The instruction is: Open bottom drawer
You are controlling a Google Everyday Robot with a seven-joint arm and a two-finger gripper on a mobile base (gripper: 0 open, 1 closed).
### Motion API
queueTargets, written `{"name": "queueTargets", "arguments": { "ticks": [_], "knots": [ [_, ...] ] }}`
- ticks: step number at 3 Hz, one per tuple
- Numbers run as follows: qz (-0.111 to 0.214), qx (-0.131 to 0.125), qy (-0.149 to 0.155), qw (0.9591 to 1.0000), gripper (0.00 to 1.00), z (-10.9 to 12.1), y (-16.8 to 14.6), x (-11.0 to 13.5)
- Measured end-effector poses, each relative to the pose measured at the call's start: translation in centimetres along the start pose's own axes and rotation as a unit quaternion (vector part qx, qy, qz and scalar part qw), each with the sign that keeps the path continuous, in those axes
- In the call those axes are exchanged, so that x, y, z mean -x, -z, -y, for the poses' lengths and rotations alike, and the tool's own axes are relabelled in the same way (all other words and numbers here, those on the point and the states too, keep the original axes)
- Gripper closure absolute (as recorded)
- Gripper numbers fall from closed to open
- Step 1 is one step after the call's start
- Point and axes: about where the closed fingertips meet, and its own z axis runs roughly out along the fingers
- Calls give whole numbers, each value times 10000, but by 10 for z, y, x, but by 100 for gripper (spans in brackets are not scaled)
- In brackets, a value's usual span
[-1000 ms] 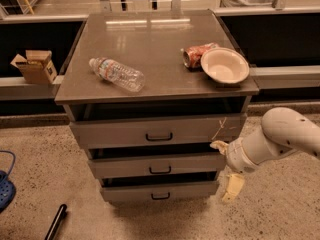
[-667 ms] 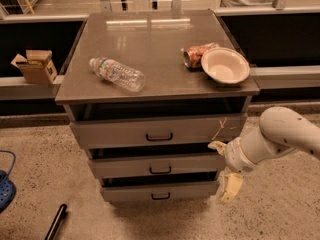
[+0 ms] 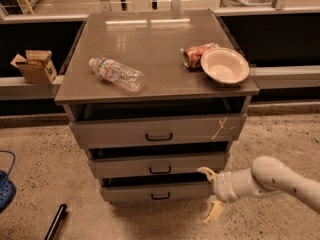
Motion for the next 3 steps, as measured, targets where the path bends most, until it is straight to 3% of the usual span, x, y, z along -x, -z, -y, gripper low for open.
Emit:
{"name": "queueTargets", "arguments": {
  "ticks": [1,2,3],
  "knots": [
    [407,-114,22,9991,0,9,-28,-21],
    [431,-17,25,9991,0,5,-35,-23],
    [200,-264,219,9992,0,7,-52,-34]
  ]
}}
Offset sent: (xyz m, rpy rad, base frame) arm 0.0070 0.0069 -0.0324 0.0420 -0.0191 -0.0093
